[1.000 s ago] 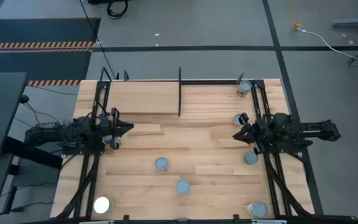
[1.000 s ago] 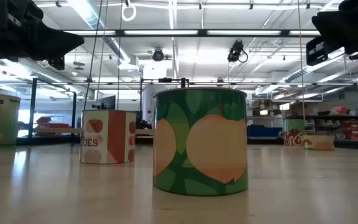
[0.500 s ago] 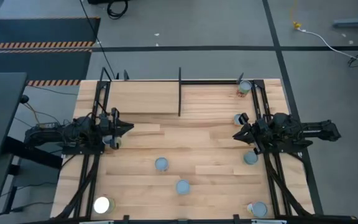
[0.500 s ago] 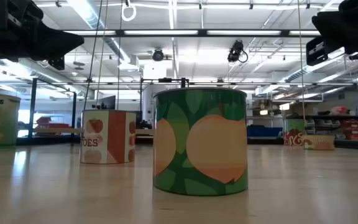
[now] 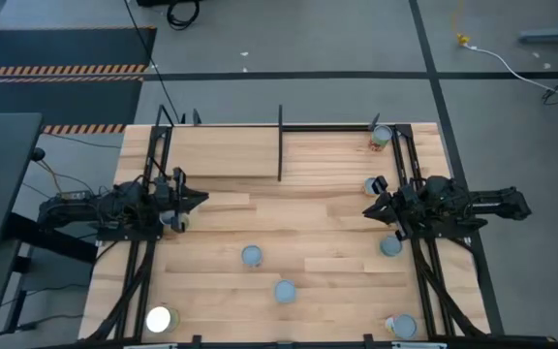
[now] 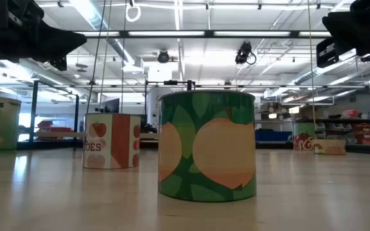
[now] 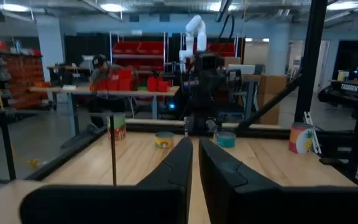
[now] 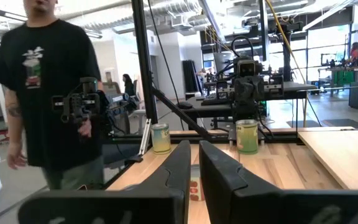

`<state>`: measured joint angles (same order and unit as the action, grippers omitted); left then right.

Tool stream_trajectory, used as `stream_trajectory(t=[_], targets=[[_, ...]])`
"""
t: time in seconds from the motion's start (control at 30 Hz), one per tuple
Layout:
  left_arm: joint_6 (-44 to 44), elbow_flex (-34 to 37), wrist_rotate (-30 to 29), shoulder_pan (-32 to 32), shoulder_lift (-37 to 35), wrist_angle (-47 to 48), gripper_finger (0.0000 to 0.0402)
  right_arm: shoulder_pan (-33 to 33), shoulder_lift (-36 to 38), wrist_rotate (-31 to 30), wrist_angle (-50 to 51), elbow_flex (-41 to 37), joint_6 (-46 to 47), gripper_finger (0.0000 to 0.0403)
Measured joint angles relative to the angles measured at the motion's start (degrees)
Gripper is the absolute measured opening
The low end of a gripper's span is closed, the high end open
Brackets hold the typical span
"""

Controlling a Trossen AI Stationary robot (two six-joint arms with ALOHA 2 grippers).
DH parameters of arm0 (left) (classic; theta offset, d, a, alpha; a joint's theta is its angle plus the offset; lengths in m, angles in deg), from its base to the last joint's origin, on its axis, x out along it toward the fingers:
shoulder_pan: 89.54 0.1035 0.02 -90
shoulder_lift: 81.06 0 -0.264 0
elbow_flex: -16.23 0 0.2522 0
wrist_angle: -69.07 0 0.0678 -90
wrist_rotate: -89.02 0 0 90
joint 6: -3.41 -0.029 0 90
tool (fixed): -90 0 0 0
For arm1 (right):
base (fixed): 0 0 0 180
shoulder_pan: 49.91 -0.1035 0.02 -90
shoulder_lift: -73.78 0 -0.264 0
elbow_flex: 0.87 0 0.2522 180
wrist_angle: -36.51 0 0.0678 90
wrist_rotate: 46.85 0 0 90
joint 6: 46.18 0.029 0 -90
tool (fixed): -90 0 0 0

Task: Pick and place cans onto a shelf

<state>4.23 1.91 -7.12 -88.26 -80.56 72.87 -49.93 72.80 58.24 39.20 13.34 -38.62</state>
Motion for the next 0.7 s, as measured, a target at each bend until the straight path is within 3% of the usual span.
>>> stream_trajectory(t=[0.13,0.2,0.43,0.53,0.7], targets=[[11.7,0.0,0.5,0.0,0.2,-1.8,0.0034,0.0,0.0,0.0,0.0,0.0,0.0,0.004],[16.0,-0.1,-2.0,0.1,1.9,-1.4,0.0034,0.0,0.0,0.0,0.0,0.0,0.0,0.004],[28.8,-1.9,-11.8,0.2,16.3,1.5,0.0034,0.0,0.0,0.0,-0.1,0.0,0.0,0.004],[28.5,-7.6,-15.7,0.4,25.8,0.6,0.0034,0.0,0.0,0.0,-0.4,0.0,0.0,0.004],[19.4,-19.4,-14.6,1.5,42.3,0.7,0.0034,0.0,0.0,0.0,-0.4,0.0,0.0,0.004]])
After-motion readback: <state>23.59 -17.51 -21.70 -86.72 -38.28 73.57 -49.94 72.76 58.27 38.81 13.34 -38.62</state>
